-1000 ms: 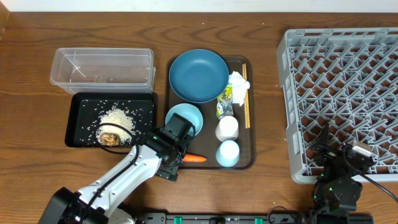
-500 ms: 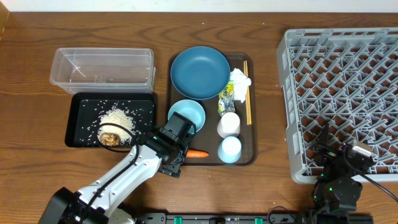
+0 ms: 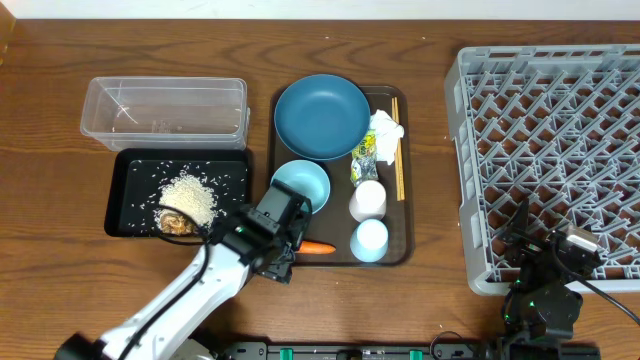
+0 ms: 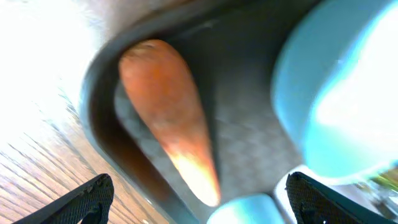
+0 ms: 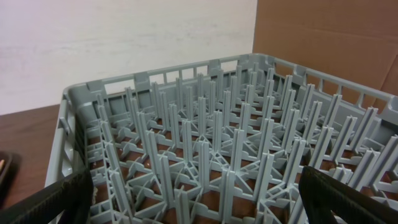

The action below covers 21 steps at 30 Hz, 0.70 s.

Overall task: Sort waste into correct bins and load items into the dishwasher rack
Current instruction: 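Close the left gripper on the carrot's thick end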

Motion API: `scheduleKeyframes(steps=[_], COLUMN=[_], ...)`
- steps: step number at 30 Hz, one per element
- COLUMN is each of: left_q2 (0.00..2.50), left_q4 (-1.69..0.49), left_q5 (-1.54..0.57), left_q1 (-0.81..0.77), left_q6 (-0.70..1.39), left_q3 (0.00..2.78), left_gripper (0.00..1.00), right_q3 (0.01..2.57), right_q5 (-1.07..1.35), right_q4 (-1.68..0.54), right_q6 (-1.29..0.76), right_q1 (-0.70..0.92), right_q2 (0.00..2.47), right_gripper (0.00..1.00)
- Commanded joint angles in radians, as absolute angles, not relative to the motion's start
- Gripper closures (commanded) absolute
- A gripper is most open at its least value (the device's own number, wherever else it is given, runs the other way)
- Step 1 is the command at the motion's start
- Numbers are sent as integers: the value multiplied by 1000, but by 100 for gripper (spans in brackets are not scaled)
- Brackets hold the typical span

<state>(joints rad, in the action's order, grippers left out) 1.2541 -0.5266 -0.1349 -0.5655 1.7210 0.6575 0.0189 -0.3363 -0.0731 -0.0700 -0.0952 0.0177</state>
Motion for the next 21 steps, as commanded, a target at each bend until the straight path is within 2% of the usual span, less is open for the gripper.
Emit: scheduleKeyframes(steps=[1, 11, 21], left_q2=[1232, 1397, 1404], left_q4=[-533, -531, -469], left_q5=[-67, -121, -121], left_q1=[-561, -561, -561], left_q6=[1703, 1735, 1737], left_q3=[655, 655, 655], left_gripper=[10, 10, 10], right_q3=[24, 24, 24], right_q5=[-332, -332, -332], right_q4=[-86, -86, -86], right_q6=[-67, -67, -67], right_q1=[-98, -98, -98], right_q2=[16, 16, 16], right_gripper=[1, 1, 1])
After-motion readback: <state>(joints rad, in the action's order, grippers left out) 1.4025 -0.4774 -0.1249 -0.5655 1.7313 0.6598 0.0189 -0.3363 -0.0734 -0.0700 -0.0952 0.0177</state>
